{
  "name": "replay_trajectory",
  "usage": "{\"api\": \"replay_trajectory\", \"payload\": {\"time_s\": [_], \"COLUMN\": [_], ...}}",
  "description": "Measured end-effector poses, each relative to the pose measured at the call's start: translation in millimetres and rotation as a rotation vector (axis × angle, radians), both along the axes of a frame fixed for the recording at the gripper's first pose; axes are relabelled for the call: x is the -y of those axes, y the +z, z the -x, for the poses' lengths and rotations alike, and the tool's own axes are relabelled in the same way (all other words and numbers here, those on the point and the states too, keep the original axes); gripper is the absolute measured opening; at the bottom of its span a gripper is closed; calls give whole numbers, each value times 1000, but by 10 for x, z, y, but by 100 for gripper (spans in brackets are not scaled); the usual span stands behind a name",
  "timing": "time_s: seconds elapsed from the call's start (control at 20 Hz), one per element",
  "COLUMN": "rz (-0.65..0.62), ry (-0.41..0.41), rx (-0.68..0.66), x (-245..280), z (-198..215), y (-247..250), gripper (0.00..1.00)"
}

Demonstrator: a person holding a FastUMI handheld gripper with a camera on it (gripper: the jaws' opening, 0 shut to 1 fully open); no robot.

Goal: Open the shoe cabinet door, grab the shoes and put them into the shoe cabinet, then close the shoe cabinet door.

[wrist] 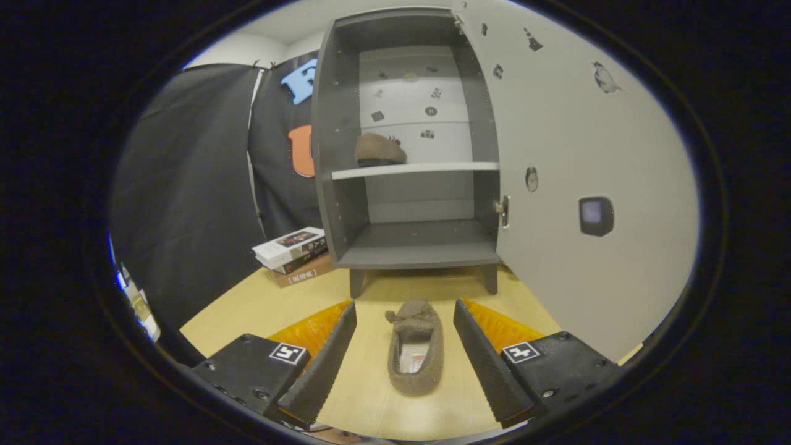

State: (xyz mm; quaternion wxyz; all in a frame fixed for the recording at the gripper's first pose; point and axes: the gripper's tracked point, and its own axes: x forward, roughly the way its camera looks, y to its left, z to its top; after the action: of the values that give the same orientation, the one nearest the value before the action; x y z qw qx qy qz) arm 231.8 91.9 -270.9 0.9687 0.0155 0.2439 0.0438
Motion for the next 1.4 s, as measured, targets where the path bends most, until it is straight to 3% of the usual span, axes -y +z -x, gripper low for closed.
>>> {"api": "replay_trajectory", "payload": {"time_s": [0.25,0.35,0.55,0.6,0.75,0.8,0.9,1.2,1.4], "rz": [8,37,24,-22,-43,-64,-156,-178,-174], "ry": [27,14,5,27,34,43,85,114,144], "rx": [-105,-153,-222,-224,-205,-193,-163,-47,47], "x": [-245,-222,-253,-328,-246,-228,-300,-229,-229], "z": [-229,-321,-503,-562,-750,-787,-741,-531,-400], "y": [-683,-960,-1385,-1430,-1510,-1479,-1404,-859,-244], "gripper": [95,87,64,50,36,15,7,5,5]}}
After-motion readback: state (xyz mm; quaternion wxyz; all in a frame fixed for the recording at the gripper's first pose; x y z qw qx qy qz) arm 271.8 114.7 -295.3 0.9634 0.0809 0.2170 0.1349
